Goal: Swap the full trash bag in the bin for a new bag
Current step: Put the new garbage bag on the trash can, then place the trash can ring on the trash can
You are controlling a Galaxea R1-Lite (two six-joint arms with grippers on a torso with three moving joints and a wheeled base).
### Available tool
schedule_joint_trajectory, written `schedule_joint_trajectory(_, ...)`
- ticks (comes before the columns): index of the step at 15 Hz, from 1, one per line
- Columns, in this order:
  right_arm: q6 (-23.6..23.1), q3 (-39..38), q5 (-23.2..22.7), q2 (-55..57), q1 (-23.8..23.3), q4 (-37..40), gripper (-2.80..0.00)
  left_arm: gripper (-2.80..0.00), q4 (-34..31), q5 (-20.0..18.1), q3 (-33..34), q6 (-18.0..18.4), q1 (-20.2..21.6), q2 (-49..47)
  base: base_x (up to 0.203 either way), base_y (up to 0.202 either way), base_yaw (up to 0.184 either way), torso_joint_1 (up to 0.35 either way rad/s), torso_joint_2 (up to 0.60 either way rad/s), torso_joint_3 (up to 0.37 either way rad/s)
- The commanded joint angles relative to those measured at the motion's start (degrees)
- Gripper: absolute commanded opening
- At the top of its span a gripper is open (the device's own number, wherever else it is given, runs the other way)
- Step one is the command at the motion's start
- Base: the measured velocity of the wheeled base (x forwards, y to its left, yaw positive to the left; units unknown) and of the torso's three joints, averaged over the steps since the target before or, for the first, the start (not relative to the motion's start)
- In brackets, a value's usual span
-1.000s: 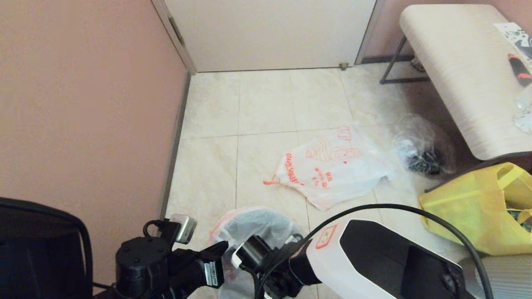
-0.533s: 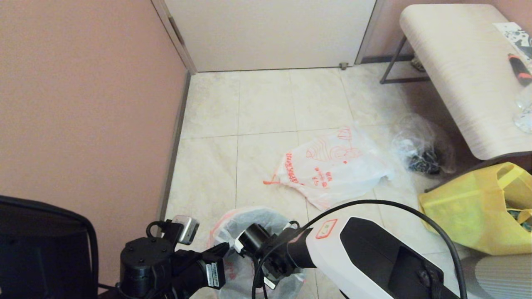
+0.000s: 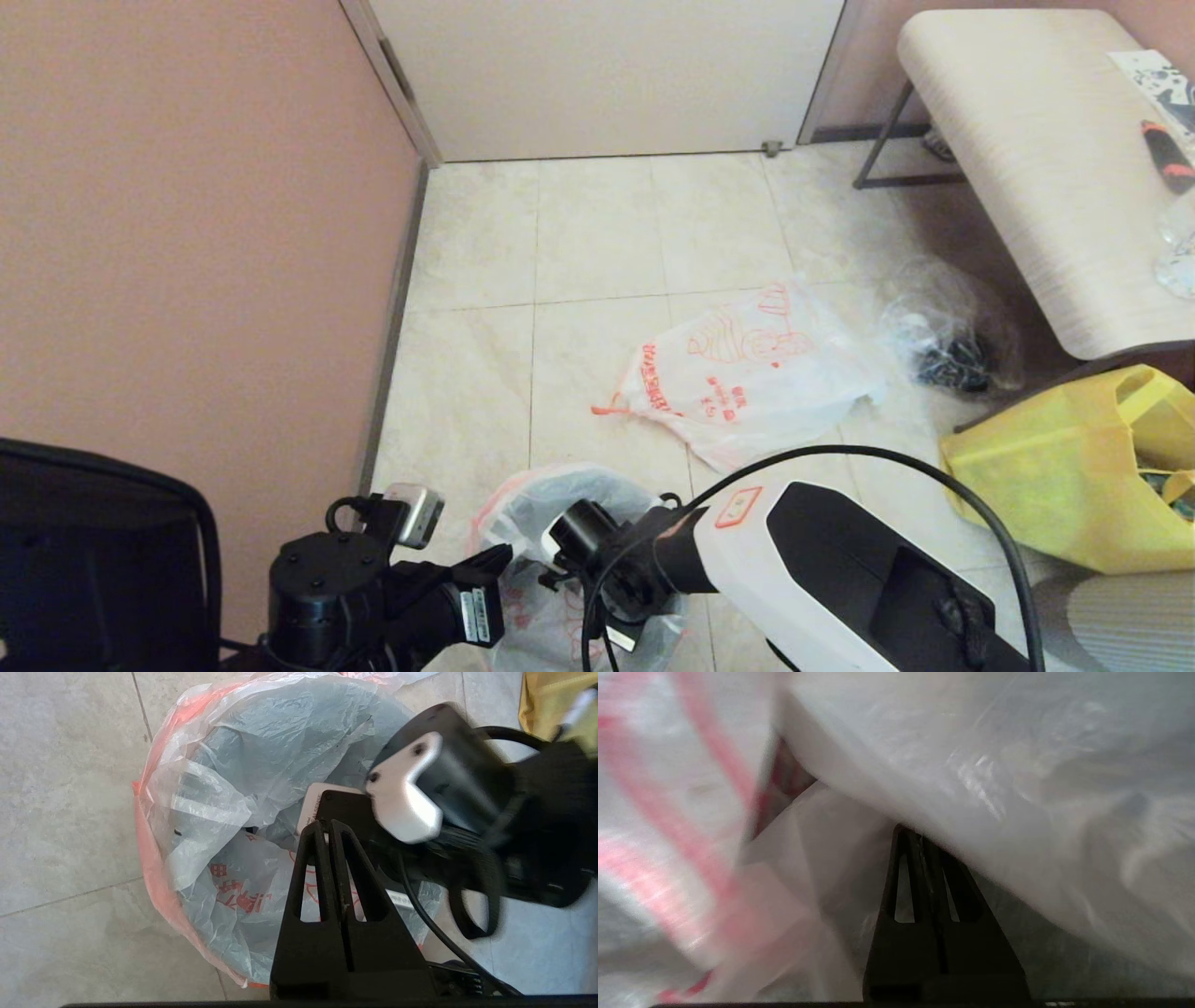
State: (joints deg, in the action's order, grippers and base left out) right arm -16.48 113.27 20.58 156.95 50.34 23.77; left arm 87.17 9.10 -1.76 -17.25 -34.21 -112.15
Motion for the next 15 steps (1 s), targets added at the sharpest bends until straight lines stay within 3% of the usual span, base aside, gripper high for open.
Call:
schedule_joint_trajectory(1,1.81,-1.61,-0.76,-3.44,0.94,0.08,-2.8,-2.8,0.49,0.02,0.14,-0.19,0.11,0.86,0.0,0.0,0.0,0.0,0.0,0.0)
schedule_joint_trajectory(4,15.83,-12.84,-2.27,-15.6,4.75,-0.23,-2.8,-2.8,0.49,-1.77,1.09,0.0,0.55,4.16,0.0,0.0,0.0,0.0,0.0,0.0)
schedule_joint_trajectory(6,20.75,-25.18,-2.63,-28.07,5.74,-0.7,-2.8,-2.8,0.49,-1.73,1.19,0.18,1.04,2.36,0.0,0.0,0.0,0.0,0.0,0.0)
schedule_joint_trajectory(8,23.42,-37.17,-2.7,-41.17,3.28,-1.12,-2.8,-2.8,0.49,-1.56,0.58,1.44,2.59,-0.74,0.0,0.0,0.0,0.0,0.0,0.0)
schedule_joint_trajectory(10,24.61,-48.94,-2.73,-49.76,-6.23,-3.23,-2.8,-2.8,0.49,-1.54,0.38,2.31,3.09,-1.49,0.0,0.0,0.0,0.0,0.0,0.0)
schedule_joint_trajectory(12,22.14,-54.59,-3.7,-50.96,-23.25,-9.34,-2.8,-2.8,0.49,-1.54,0.79,3.48,2.92,-1.01,0.0,0.0,0.0,0.0,0.0,0.0)
schedule_joint_trajectory(13,19.34,-56.57,-4.84,-48.78,-31.68,-14.41,-2.8,-2.8,0.49,-1.39,0.55,3.77,2.92,-0.78,0.0,0.0,0.0,0.0,0.0,0.0)
schedule_joint_trajectory(15,14.82,-58.26,-7.34,-38.73,-43.11,-27.77,-2.8,-2.8,0.49,-1.35,0.51,4.15,2.92,-0.12,0.0,0.0,0.0,0.0,0.0,0.0)
